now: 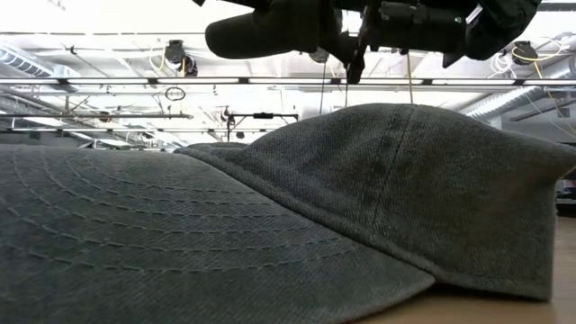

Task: Pick & Place hat
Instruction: Put the black cap into the top transparent bin

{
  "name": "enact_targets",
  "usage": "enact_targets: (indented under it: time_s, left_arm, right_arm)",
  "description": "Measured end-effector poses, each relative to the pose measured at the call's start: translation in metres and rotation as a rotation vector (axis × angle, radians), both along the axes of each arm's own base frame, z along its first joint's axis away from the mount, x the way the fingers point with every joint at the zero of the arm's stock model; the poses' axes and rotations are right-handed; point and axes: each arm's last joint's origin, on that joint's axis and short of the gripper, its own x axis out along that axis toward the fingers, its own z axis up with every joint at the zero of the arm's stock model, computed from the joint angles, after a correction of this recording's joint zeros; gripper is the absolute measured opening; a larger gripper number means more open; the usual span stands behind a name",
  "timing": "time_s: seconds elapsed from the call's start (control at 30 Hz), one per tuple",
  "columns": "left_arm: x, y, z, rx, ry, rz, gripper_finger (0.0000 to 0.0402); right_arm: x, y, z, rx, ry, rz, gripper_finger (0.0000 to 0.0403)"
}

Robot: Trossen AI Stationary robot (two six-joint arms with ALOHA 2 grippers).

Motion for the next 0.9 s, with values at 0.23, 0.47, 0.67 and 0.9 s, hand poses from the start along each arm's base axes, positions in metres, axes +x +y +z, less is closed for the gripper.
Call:
enact_targets:
  time_s: [0.23, 0.47, 0.67, 0.9]
  left_arm:
    - [0.000, 0.000, 0.000, -0.017, -0.009, 0.006, 0.0008]
    - [0.000, 0.001, 0.000, -0.117, -0.068, 0.048, 0.0009]
    - [0.001, -0.001, 0.000, -0.217, -0.105, 0.030, 0.0015]
    - [0.005, -0.004, 0.004, -0.343, -0.168, -0.071, 0.0039]
  right_arm:
    - [-0.002, 0.004, 0.007, -0.071, -0.078, 0.110, 0.0020]
    - [-0.013, -0.002, 0.020, -0.090, -0.084, 0.093, 0.0002]
    - [-0.039, -0.015, 0.037, -0.160, -0.012, -0.054, 0.0001]
    - [-0.075, -0.031, 0.051, -0.174, 0.082, -0.205, 0.0001]
